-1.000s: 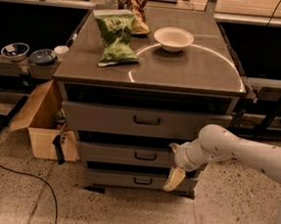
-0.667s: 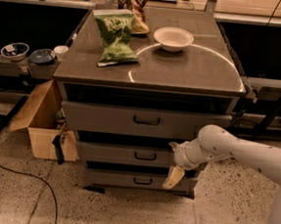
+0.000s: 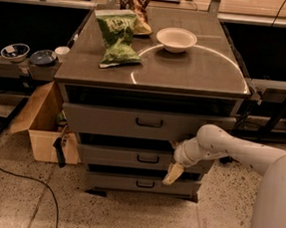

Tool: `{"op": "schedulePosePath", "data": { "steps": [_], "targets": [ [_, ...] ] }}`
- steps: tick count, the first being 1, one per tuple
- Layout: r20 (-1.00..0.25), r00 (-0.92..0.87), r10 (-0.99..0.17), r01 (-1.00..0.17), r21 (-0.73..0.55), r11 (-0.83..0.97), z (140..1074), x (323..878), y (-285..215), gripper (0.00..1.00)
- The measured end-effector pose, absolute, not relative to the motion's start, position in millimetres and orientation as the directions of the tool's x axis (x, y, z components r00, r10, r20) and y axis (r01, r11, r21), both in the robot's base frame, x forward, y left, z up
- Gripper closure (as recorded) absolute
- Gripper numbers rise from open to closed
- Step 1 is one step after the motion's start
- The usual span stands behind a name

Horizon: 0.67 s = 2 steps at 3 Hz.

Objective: Open middle drawer

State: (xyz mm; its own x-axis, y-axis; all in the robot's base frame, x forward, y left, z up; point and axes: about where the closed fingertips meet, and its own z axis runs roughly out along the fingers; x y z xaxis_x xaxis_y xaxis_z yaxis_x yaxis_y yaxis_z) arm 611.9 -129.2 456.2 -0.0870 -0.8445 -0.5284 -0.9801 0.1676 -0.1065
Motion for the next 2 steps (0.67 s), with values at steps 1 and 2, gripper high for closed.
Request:
{"op": "schedulePosePath", "data": {
  "steps": [1, 2],
  "targets": [
    [-0.526, -0.085, -0.846, -0.982, -0.098, 0.16, 437, 615, -124, 0.0],
    [-0.523, -0.099, -0.847, -0.984, -0.074, 0.161, 414, 617, -122, 0.0]
  ]
}}
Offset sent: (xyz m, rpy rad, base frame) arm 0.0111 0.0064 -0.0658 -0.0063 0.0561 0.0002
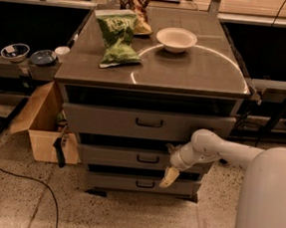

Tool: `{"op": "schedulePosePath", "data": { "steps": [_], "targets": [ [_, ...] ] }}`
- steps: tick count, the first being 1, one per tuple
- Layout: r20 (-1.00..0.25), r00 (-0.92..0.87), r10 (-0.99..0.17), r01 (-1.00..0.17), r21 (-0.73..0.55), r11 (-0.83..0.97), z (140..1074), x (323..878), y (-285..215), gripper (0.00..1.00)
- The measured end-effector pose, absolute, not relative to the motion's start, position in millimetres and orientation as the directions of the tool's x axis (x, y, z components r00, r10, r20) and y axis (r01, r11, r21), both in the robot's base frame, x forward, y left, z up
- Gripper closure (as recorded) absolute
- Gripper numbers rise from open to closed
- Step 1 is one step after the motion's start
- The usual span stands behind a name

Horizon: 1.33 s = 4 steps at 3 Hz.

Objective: Open middle drawer

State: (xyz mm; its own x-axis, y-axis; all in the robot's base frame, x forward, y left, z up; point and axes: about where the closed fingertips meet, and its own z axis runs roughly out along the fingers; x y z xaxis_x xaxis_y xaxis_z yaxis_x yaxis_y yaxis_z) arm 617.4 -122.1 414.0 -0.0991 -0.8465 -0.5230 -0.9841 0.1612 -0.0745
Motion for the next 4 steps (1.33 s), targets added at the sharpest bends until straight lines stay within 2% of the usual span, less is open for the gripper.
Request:
{"op": "schedulePosePath", "data": {
  "steps": [1, 2, 3, 4],
  "targets": [
    [-0.523, -0.101, -0.846, -0.984, -0.071, 0.161, 410.7, 617.5, -121.6, 0.15],
    [-0.523, -0.101, -0.846, -0.984, -0.071, 0.161, 410.7, 617.5, -121.6, 0.38],
    [-0.523, -0.101, -0.846, -0.984, -0.071, 0.161, 410.6, 617.4, -121.5, 0.69],
    [-0.523, -0.101, -0.846, -0.984, -0.07, 0.161, 410.6, 617.4, -121.5, 0.93]
  ]
}}
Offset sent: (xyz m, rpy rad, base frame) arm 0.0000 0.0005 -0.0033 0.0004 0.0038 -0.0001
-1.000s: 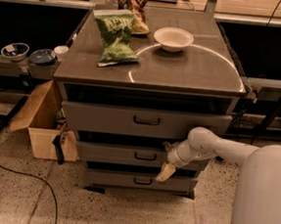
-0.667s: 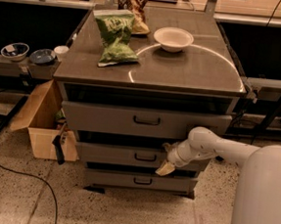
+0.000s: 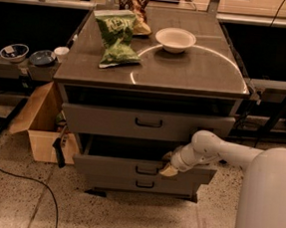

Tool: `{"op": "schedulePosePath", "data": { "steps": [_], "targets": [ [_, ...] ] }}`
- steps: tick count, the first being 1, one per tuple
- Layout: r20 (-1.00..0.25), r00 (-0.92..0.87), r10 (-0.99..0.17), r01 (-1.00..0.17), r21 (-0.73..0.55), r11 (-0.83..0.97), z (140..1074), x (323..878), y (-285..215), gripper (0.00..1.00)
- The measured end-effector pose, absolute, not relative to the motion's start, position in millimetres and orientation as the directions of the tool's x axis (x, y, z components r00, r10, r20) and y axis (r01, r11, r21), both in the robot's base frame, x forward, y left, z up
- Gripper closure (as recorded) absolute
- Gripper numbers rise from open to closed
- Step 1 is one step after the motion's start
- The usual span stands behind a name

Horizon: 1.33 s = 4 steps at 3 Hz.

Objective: Open middle drawer

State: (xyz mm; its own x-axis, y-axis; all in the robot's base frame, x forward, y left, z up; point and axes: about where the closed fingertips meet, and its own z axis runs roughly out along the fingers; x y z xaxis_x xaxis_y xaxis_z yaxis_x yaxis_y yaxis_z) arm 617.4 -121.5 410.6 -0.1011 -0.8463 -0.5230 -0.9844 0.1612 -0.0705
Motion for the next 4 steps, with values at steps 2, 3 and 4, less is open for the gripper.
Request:
{"op": "schedulePosePath", "data": {
  "steps": [2, 3, 4],
  "targets": [
    [-0.523, -0.101, -0.846, -0.984, -0.07, 0.161, 411, 617, -121, 1.0],
    [-0.521, -0.101, -0.847, -0.984, -0.074, 0.162, 410, 603, -121, 1.0],
    [-0.524, -0.104, -0.846, -0.983, -0.077, 0.169, 412, 597, -121, 1.0]
  ]
}}
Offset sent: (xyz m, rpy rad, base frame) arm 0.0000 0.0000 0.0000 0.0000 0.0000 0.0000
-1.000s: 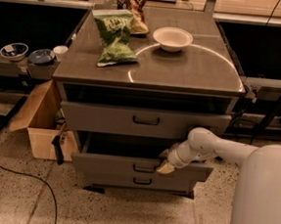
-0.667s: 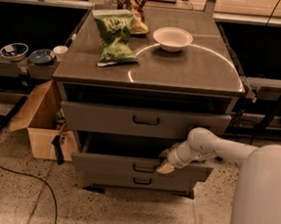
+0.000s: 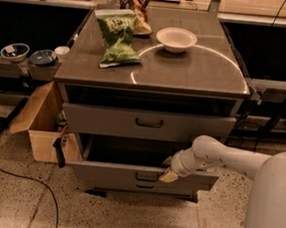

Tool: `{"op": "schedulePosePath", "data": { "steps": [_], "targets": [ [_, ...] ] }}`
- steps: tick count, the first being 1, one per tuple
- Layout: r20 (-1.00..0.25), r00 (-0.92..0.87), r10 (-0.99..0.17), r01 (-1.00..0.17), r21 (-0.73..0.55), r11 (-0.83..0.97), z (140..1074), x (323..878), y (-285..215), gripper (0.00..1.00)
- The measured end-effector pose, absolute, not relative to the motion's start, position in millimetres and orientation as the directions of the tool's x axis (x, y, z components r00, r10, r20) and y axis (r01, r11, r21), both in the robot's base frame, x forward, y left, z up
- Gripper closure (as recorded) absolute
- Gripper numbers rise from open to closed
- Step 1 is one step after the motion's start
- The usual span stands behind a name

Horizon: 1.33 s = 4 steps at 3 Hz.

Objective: Open middle drawer

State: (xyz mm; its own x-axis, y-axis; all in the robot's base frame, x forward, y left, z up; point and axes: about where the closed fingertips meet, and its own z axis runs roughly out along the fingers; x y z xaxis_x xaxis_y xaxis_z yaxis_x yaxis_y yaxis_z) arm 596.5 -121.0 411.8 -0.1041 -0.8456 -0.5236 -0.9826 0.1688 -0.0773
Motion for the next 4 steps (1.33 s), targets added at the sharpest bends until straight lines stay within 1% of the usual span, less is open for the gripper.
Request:
{"op": "schedulePosePath", "data": {
  "steps": [1, 3, 4],
  "targets": [
    [-0.524, -0.104, -0.846, -0.983, -0.077, 0.169, 412, 596, -121, 1.0],
    [-0.535, -0.105, -0.838, -0.986, -0.055, 0.159, 416, 555, -122, 1.0],
    [-0.532, -0.103, -0.841, -0.986, -0.054, 0.155, 415, 556, -120, 1.0]
  ]
}}
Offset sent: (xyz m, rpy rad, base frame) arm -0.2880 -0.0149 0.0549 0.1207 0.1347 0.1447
